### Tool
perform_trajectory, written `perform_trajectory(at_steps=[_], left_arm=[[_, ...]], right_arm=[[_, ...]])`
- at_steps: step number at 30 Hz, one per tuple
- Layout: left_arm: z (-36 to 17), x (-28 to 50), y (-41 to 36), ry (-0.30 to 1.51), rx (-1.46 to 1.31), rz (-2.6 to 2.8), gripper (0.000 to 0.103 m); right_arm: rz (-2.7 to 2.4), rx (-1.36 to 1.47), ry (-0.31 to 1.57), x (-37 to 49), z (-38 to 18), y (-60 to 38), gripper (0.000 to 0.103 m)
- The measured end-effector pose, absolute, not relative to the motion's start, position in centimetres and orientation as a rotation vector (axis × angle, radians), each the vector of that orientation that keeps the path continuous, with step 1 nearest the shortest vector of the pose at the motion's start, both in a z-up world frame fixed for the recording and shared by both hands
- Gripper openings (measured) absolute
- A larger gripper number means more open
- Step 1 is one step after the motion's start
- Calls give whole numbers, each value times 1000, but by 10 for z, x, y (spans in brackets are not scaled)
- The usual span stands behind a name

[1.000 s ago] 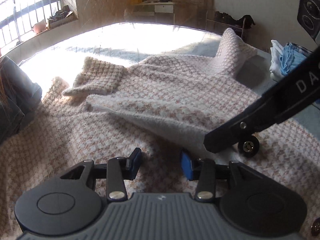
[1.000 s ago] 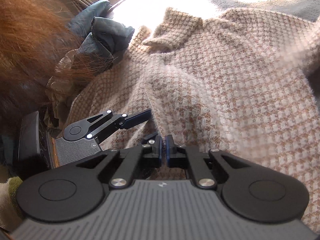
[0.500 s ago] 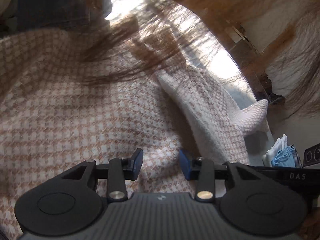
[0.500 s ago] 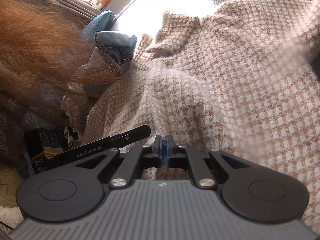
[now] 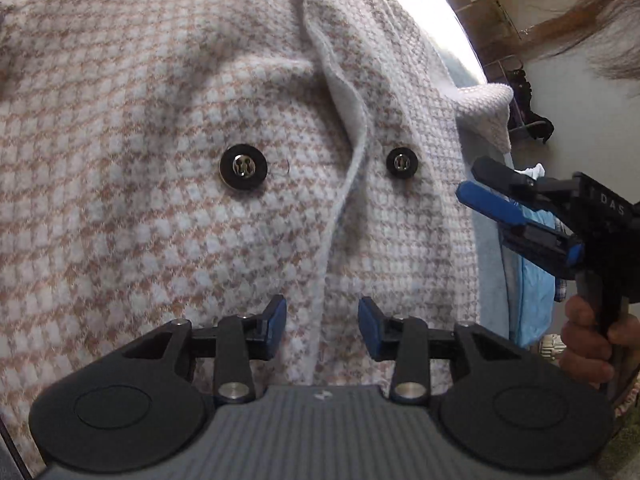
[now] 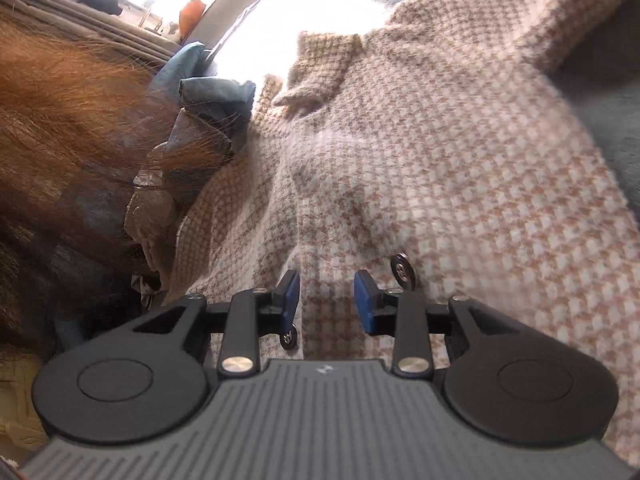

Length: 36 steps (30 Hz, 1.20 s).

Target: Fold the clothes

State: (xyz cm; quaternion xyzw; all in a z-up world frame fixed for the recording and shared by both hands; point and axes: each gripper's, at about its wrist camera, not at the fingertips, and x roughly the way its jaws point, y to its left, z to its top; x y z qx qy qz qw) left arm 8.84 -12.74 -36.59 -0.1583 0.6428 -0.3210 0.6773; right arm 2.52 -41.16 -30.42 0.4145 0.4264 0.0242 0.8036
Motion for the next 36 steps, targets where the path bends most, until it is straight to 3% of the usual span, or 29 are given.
perform_trajectory(at_steps=[13,18,22,25,36], left_arm=[[-375,24,-145,1611,-279,-617,38],[-374,15,-154,1661,-251,-547,13],[-360,31,-145,1701,-539,-532,4],[-337,45,-150,1665,-735,-577,4],[-269,63,-204,1487,-874,-812,4]], right_arm=[[-235,1212,960,-176,-314,-383,31],[-290,1234,944,-206,-314,-368,31],[-301,1064,992,-206,-310,-354,31],[-244,902,1021,-197,-304,-338,31],[-204,492,992,-144,-311,-296,31]])
